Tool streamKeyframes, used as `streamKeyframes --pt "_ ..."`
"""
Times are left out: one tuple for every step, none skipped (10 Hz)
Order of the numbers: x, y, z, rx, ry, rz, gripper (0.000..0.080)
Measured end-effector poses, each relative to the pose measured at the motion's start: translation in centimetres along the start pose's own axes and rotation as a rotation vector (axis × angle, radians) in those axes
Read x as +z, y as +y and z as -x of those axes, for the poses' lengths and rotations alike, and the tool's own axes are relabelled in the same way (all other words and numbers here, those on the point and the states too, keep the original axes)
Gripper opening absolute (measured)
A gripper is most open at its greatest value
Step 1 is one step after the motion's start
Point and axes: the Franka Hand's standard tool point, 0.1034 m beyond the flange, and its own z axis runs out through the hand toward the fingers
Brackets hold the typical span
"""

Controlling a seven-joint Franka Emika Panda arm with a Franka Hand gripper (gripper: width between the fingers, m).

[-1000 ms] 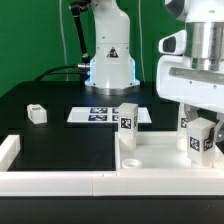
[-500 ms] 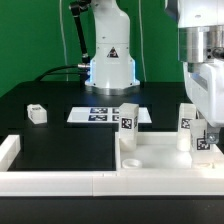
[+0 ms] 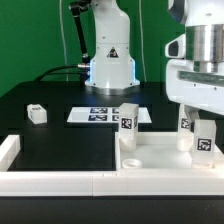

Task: Assemble square table

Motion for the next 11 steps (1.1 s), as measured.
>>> streamKeyframes --pt "0.0 0.01 -0.04 -0.085 0.001 0.0 0.0647" --pt "0.0 0.02 -0.08 -0.154 0.001 0.0 0.0647" --pt "-0.02 0.01 -0.1 -0.211 0.003 0.002 0.0649" --pt "-0.25 -0.18 -0.27 -0.473 0.033 0.028 0.0649" --pt "-0.43 -0.29 -0.42 -0.664 0.039 0.046 0.0649" --pt "-0.42 -0.33 -0.47 -0.65 0.04 0.041 0.0649" --pt "-0.4 -0.32 -0.47 -0.631 0.04 0.041 0.0528" --pt "-0.4 -0.32 -0.48 -0.631 0.04 0.041 0.0528" --pt "-0.37 -0.25 -0.54 -0.623 0.04 0.042 0.0383" --pt "-0.29 0.04 -0.8 -0.501 0.04 0.046 0.0294" --pt "-0.23 0.13 -0.84 -0.437 0.041 0.047 0.0294"
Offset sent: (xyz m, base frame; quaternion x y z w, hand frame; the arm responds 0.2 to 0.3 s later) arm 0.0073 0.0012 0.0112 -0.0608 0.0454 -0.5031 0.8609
